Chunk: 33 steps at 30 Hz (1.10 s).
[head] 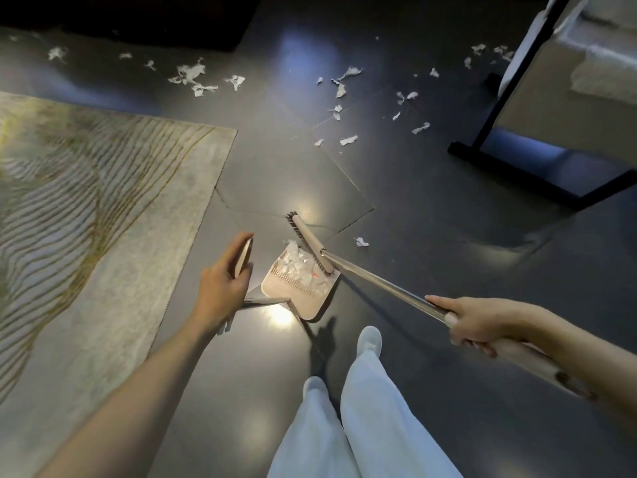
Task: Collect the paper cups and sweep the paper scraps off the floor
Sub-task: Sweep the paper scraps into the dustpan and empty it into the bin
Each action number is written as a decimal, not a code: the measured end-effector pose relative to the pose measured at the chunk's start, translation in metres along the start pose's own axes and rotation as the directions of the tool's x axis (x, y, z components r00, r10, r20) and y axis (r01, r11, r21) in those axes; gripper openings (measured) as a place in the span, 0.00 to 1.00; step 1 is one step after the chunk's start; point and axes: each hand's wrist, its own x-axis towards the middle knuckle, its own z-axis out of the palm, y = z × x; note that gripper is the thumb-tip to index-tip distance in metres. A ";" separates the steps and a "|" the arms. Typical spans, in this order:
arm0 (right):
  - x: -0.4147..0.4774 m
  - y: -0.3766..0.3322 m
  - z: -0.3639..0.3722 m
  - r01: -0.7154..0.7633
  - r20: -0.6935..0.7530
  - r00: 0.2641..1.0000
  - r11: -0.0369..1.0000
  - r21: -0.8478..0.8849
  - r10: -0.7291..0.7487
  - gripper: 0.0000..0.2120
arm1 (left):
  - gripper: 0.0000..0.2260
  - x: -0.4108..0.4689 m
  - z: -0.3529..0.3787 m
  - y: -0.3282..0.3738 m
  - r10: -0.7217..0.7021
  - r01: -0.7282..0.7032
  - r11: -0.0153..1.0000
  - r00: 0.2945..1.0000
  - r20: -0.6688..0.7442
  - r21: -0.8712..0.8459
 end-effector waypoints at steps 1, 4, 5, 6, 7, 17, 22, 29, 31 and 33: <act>-0.005 0.005 0.004 -0.002 -0.005 1.000 1.000 0.008 0.002 0.39 | 0.23 -0.007 -0.002 -0.004 -0.009 0.009 1.000 1.000 -0.007 0.000; -0.011 0.018 0.011 -0.022 -0.026 0.999 1.000 0.018 0.023 0.40 | 0.23 -0.025 -0.002 -0.010 -0.032 0.032 0.999 0.999 -0.016 0.006; -0.011 0.022 0.011 -0.036 -0.036 0.999 0.999 0.018 0.036 0.40 | 0.23 -0.030 -0.001 -0.011 -0.043 0.043 0.999 0.999 -0.020 0.000; -0.009 0.024 0.010 -0.049 -0.049 0.998 0.999 0.014 0.050 0.40 | 0.24 -0.035 -0.001 -0.011 -0.055 0.055 0.998 0.998 -0.025 -0.007; -0.005 0.026 0.009 -0.064 -0.068 0.996 0.998 0.008 0.065 0.40 | 0.24 -0.040 -0.001 -0.011 -0.061 0.061 0.998 0.998 -0.030 -0.005; 0.082 0.010 -0.035 -0.159 -0.185 0.977 0.946 -0.282 0.109 0.40 | 0.25 -0.057 0.006 -0.009 -0.088 0.089 0.996 0.995 0.039 -0.019; 0.104 -0.012 -0.027 -0.120 -0.098 0.991 0.935 -0.333 0.092 0.42 | 0.25 -0.030 0.036 0.010 -0.088 0.091 0.993 0.995 0.037 -0.075; 0.079 0.012 -0.005 -0.043 0.079 0.996 0.998 -0.042 0.046 0.41 | 0.26 0.038 0.078 0.049 -0.009 0.020 0.997 0.990 0.142 -0.081; 0.067 0.026 -0.015 -0.029 0.089 0.996 0.996 0.084 0.021 0.41 | 0.28 0.053 0.084 0.055 0.023 -0.012 0.998 0.986 0.167 -0.065; 0.053 0.042 -0.024 -0.025 0.076 0.997 0.989 0.149 0.014 0.40 | 0.27 0.066 0.087 0.059 0.031 -0.027 0.999 0.982 0.187 -0.025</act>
